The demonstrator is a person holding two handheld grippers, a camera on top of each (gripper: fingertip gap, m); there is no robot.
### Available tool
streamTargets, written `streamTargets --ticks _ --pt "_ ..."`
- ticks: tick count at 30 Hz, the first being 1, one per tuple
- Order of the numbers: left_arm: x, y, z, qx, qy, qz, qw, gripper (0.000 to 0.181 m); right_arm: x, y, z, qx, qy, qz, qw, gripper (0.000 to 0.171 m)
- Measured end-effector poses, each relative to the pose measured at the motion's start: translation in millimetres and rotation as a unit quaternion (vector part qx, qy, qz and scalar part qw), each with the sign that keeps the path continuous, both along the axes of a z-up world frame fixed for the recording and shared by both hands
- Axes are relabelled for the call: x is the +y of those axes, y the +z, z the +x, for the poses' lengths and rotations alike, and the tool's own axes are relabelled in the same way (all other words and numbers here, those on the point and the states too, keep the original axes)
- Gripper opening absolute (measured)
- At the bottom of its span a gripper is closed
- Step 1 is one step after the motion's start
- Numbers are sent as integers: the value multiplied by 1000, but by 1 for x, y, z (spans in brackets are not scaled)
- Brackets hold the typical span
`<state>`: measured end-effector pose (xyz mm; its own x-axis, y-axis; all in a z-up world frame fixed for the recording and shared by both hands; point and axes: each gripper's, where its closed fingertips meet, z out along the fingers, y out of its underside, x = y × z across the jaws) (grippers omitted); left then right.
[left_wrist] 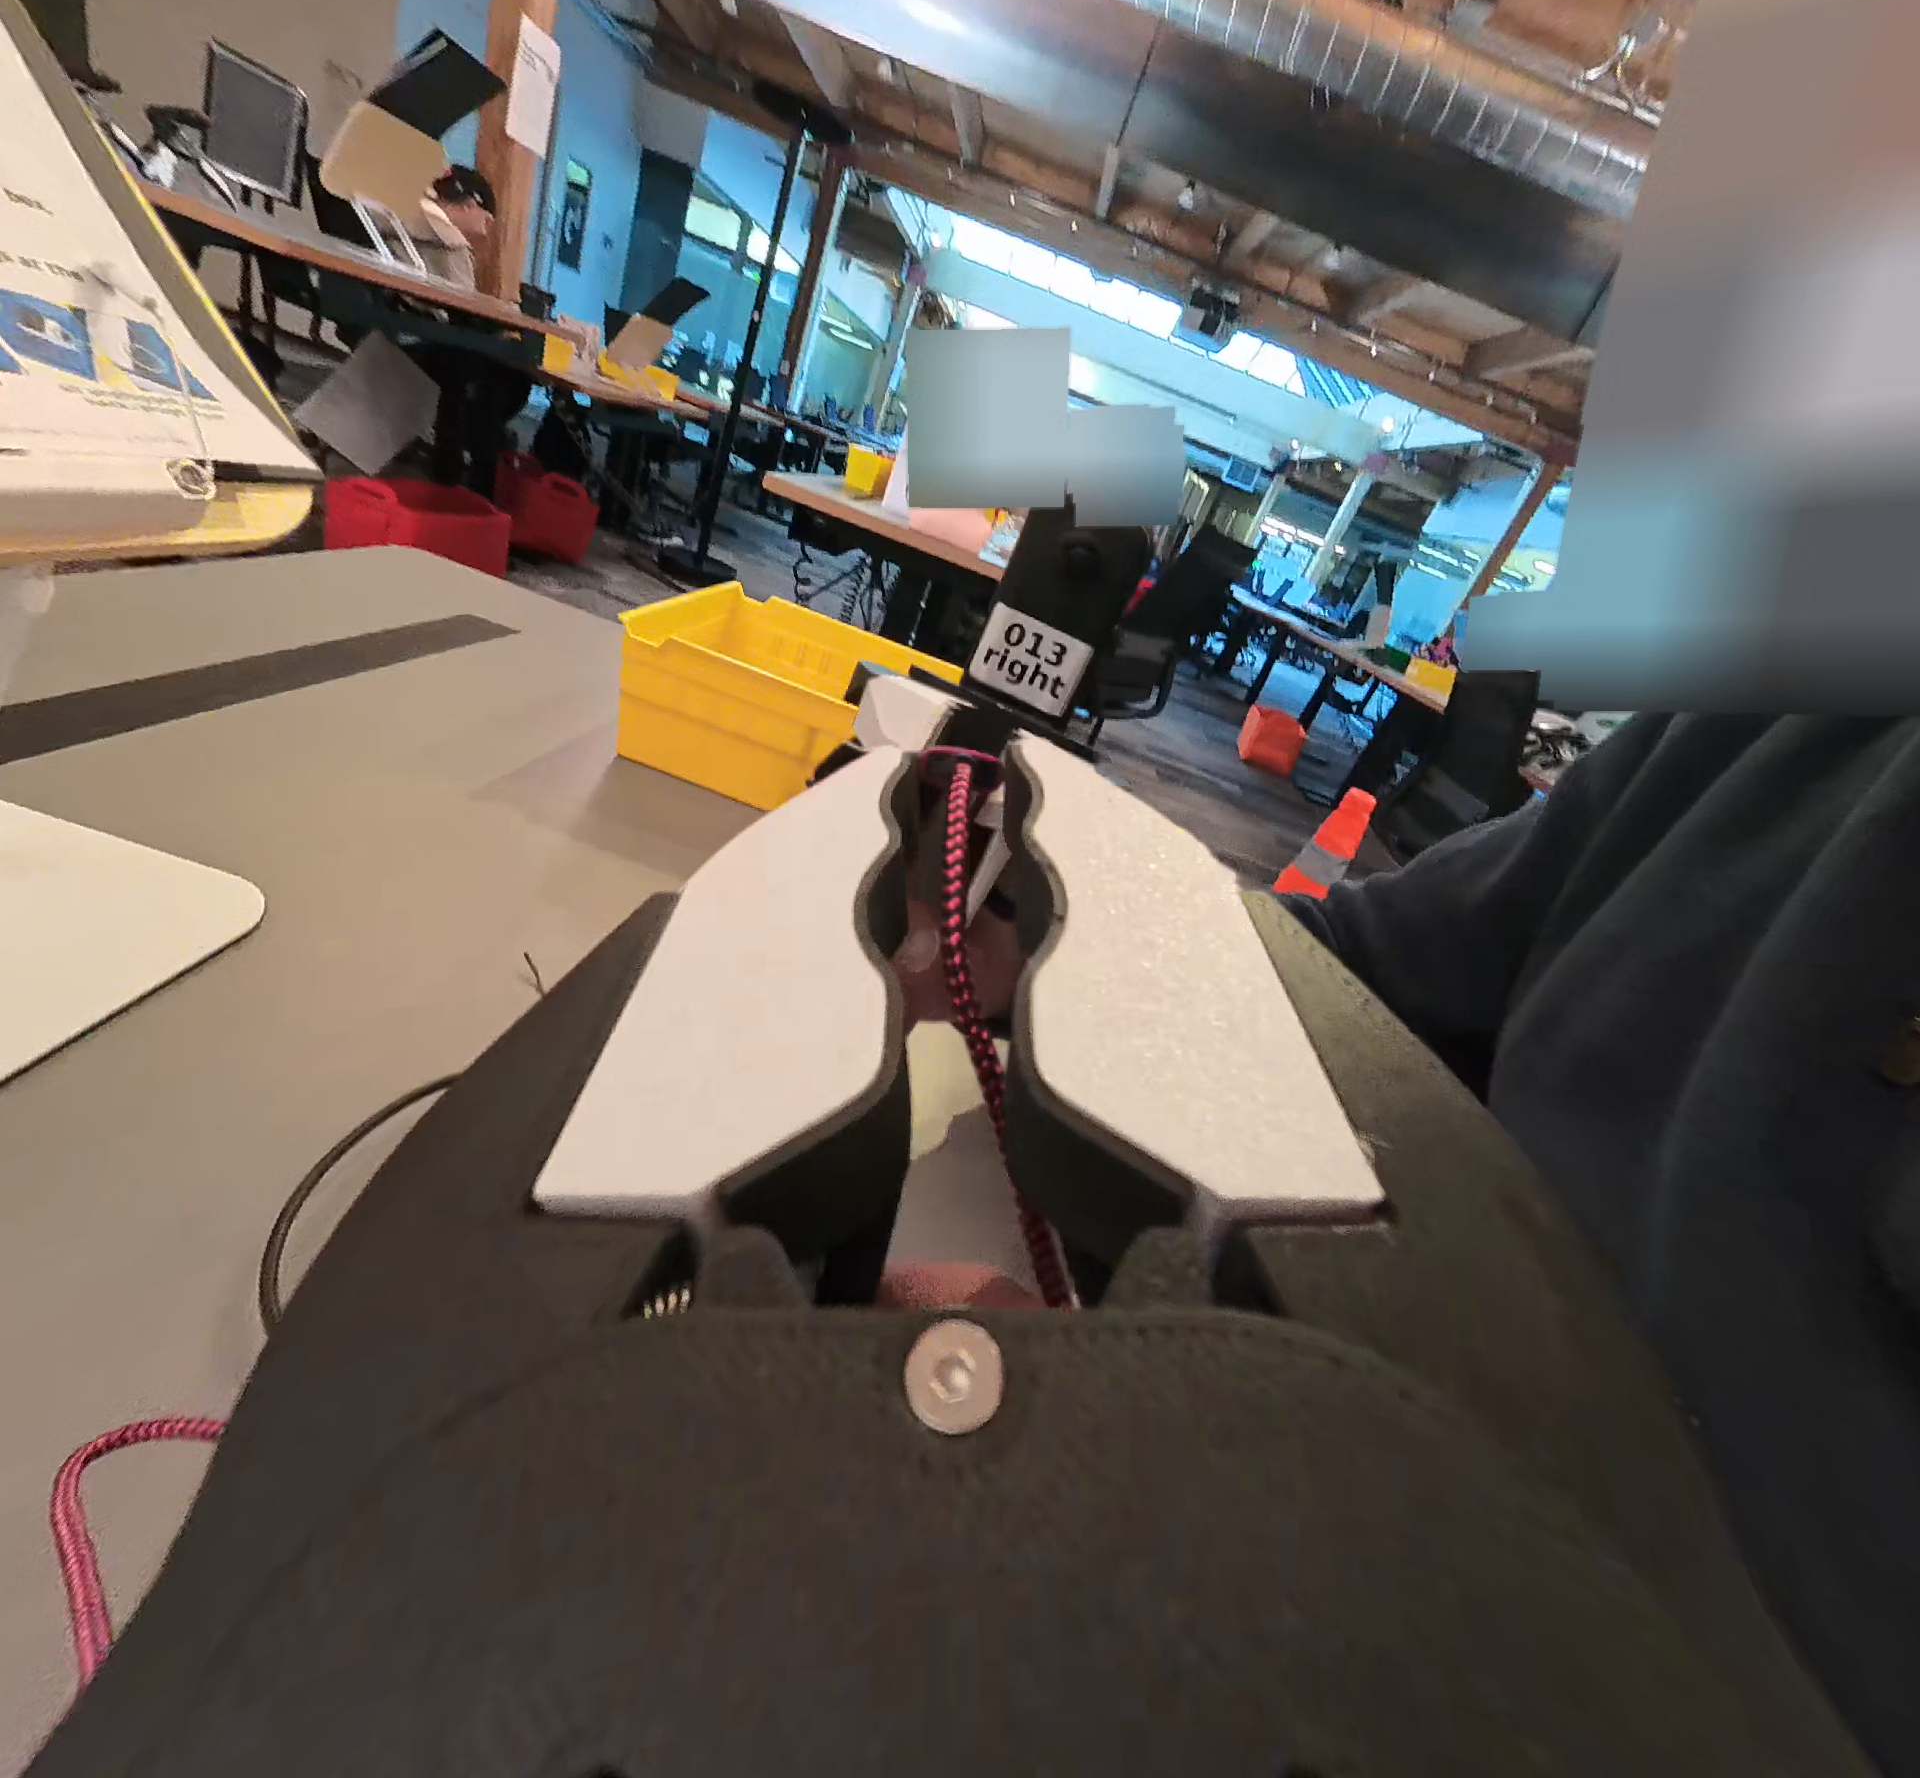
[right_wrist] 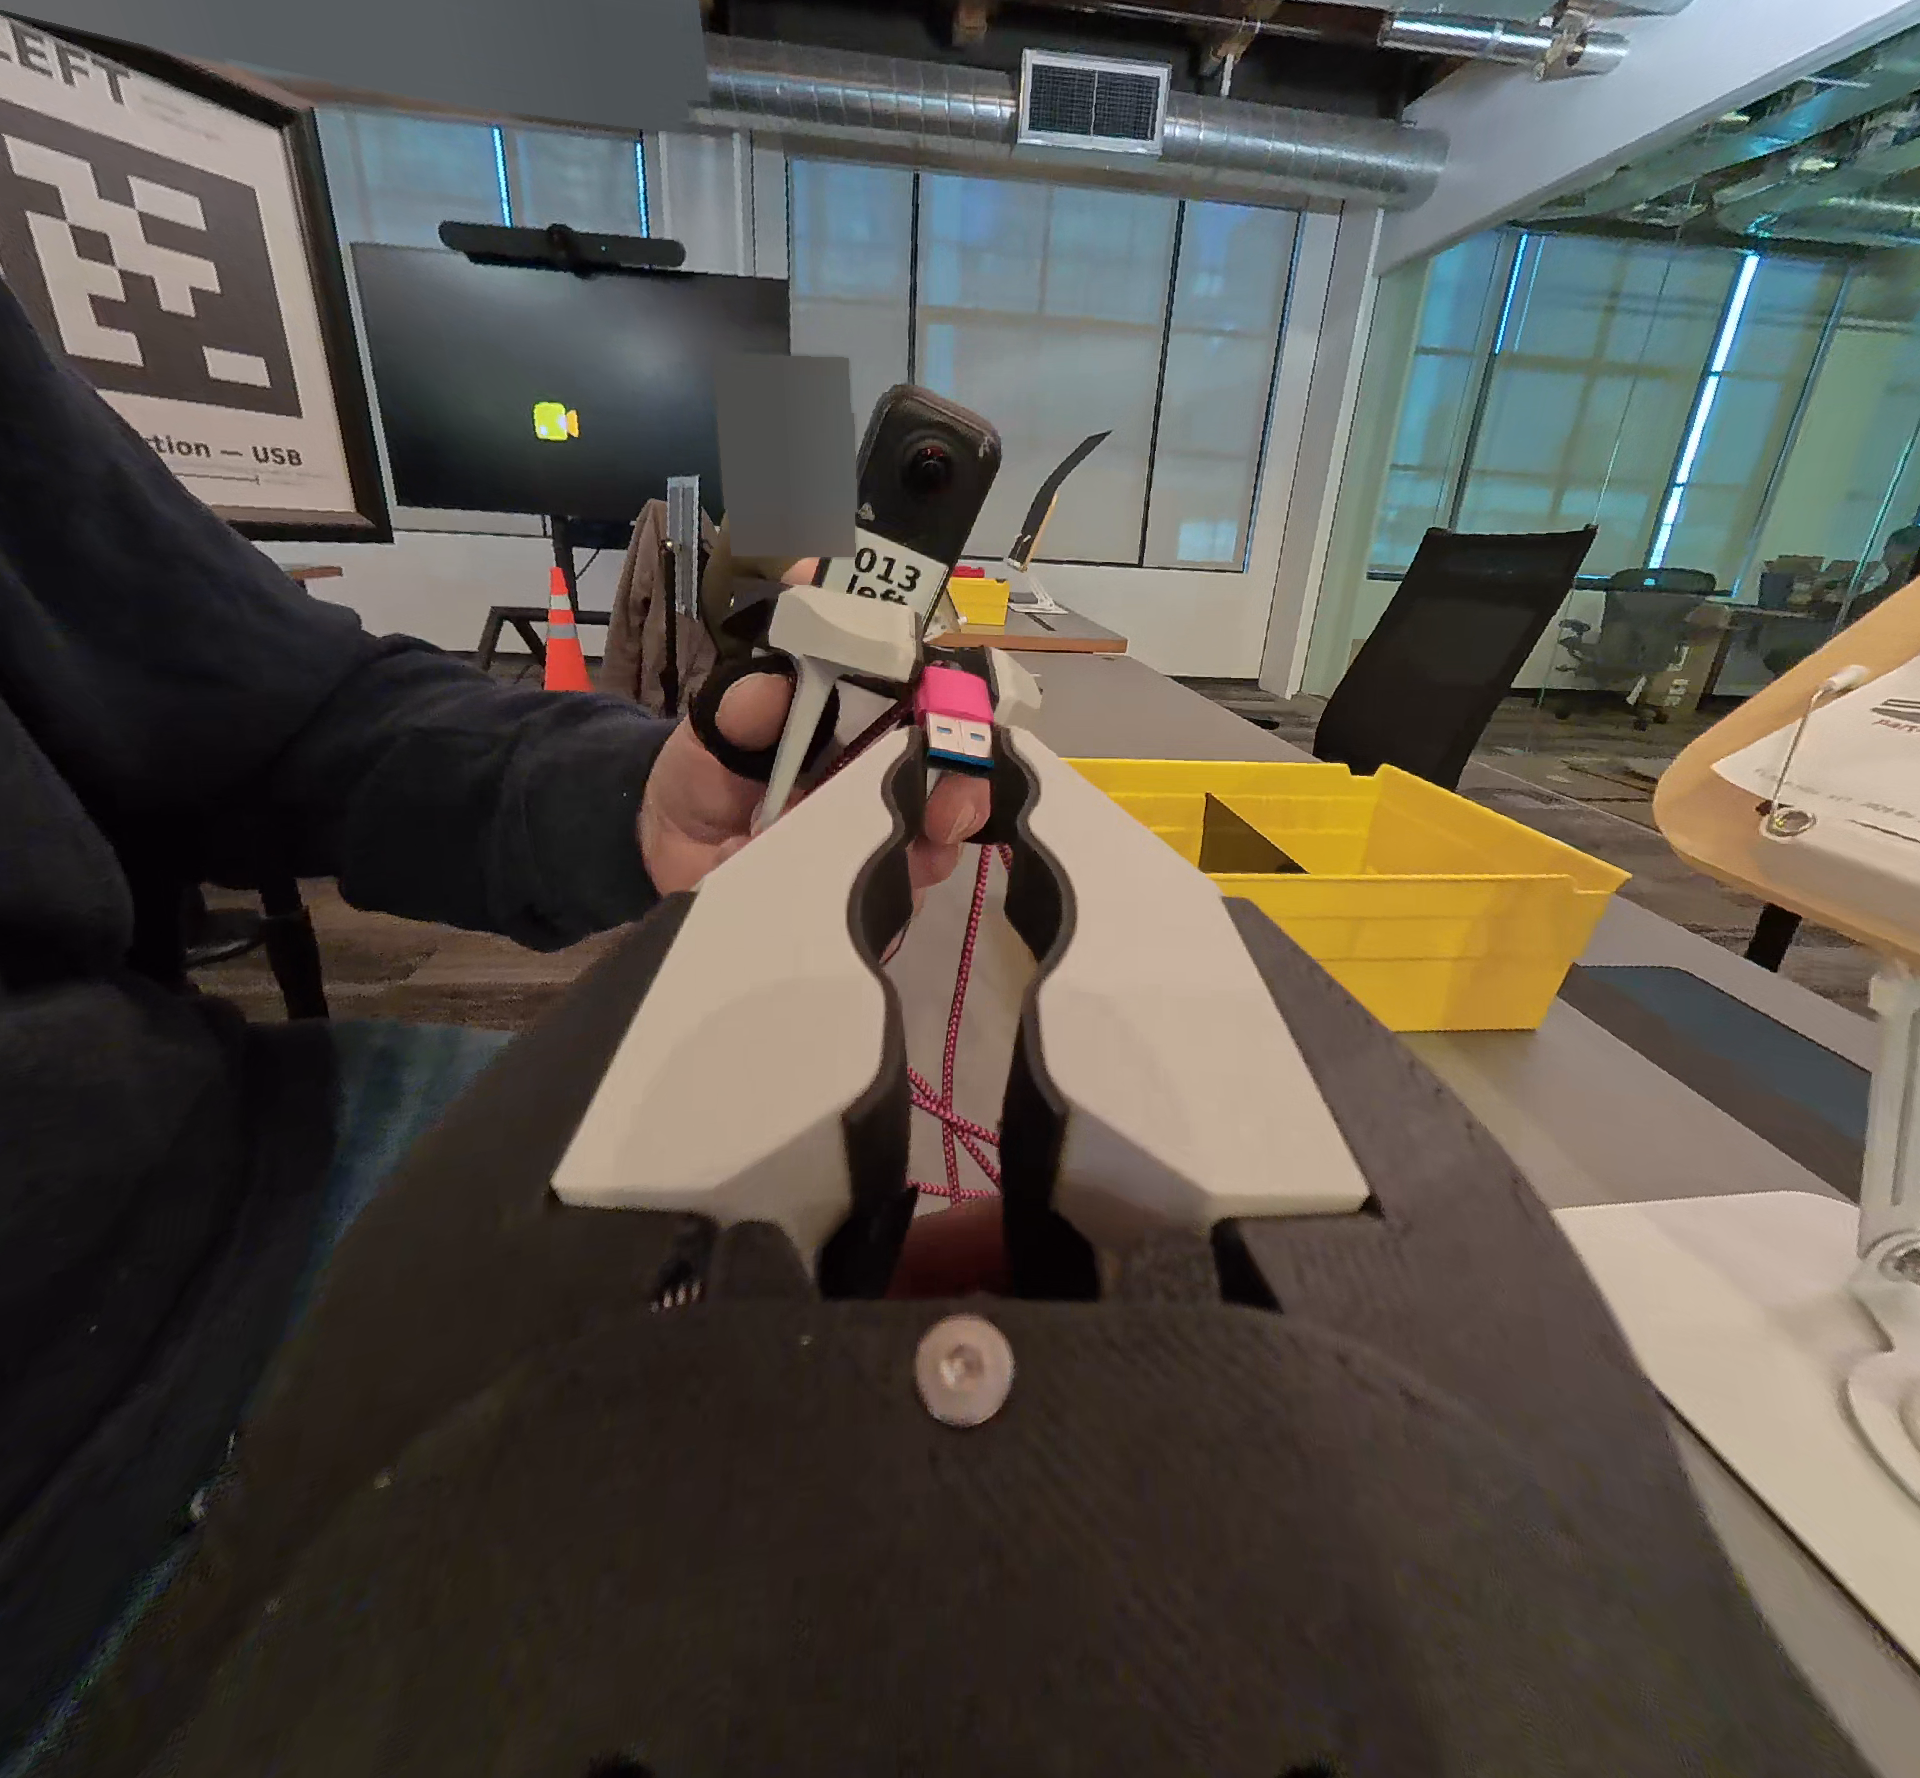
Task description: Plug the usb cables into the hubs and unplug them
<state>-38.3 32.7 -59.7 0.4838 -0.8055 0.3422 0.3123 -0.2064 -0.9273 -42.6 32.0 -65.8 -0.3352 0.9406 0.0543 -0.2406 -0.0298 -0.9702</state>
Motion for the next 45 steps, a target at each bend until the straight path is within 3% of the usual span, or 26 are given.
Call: streamTargets --ticks 27,45 --pt "1 -2 7 59 32 31 997 15 -3 1 1 6 25 -24 999 10" --pt "1 1 7 39 38 34 998 15 0 3 5 14 33 -38 999 10"
